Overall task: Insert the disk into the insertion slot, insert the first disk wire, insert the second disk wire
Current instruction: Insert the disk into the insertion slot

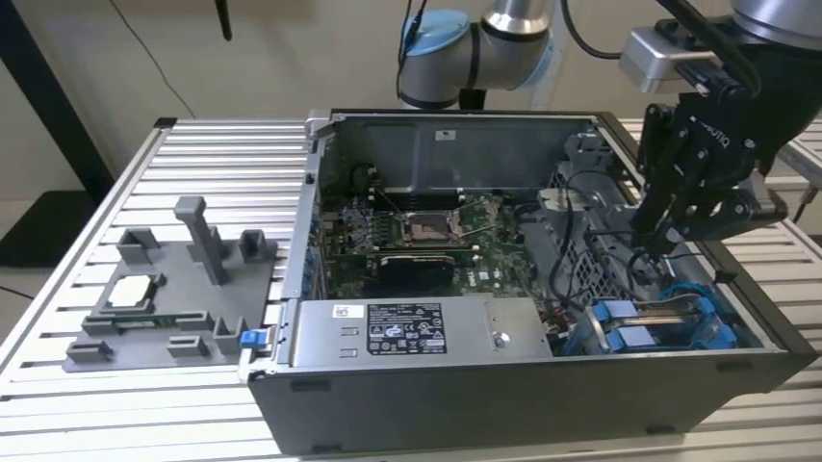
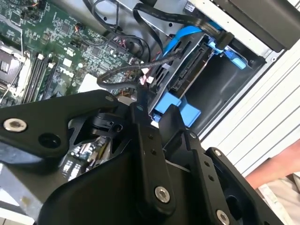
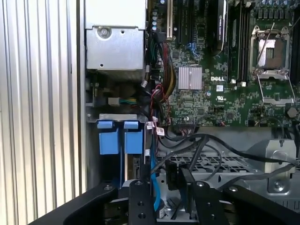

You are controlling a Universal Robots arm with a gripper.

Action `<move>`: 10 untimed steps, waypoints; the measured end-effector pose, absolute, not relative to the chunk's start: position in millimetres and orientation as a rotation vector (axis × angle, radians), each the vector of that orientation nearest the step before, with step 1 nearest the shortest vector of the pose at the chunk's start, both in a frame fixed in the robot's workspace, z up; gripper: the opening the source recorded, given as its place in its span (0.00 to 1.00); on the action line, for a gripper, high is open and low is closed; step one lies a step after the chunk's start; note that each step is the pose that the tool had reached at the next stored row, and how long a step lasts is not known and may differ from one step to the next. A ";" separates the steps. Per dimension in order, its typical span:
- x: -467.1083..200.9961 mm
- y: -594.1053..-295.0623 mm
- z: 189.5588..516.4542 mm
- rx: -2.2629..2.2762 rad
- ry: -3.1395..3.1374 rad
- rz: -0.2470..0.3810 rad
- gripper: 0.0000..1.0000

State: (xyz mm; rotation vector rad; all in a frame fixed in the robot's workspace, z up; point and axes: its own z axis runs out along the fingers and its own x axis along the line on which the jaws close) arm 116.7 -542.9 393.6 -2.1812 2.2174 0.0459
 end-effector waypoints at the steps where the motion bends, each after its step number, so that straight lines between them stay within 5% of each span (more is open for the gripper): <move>1: 116.2 -542.8 393.6 -2.180 2.216 0.046 1.00; 10: 113.2 -540.4 390.7 -2.169 2.204 0.035 1.00</move>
